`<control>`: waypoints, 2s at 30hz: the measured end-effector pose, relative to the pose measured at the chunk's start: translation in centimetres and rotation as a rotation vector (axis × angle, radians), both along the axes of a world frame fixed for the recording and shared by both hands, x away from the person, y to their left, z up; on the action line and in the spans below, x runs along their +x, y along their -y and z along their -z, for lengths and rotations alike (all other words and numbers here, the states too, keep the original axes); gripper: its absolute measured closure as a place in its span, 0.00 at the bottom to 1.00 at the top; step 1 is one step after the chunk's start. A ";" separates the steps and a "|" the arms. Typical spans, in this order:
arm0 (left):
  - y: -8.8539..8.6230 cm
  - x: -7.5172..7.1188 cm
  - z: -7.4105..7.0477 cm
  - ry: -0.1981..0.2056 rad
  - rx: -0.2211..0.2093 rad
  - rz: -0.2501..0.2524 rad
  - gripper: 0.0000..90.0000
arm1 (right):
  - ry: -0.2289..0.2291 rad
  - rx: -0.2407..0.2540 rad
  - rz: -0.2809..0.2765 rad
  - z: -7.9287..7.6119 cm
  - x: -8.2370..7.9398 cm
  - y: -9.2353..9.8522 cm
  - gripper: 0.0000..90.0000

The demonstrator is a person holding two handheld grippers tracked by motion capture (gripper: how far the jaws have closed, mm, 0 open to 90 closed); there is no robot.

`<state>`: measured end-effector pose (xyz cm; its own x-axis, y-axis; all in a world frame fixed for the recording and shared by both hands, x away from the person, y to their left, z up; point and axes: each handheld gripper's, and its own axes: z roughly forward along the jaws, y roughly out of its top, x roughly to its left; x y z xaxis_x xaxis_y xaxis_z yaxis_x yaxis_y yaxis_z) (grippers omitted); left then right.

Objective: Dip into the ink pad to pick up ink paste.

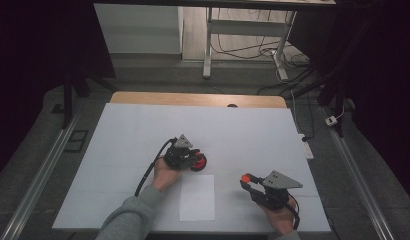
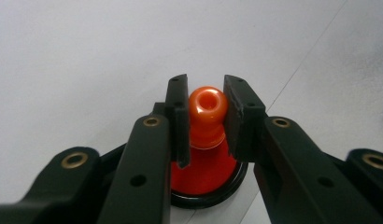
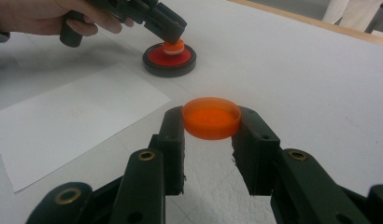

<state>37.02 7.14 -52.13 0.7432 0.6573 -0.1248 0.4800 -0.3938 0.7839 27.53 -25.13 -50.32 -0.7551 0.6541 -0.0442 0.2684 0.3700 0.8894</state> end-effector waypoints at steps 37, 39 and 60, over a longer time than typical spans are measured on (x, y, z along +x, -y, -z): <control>0.0 -0.9 0.7 0.055 0.061 -0.037 0.81 | 0.002 -0.003 -0.003 0.1 0.0 -0.2 0.72; 0.0 -0.8 0.7 0.052 0.058 -0.037 0.81 | 0.003 -0.004 -0.002 0.1 0.0 -0.2 0.72; 0.2 -1.0 0.6 0.051 0.063 -0.052 0.81 | 0.011 0.000 0.006 -0.1 0.0 -0.1 0.71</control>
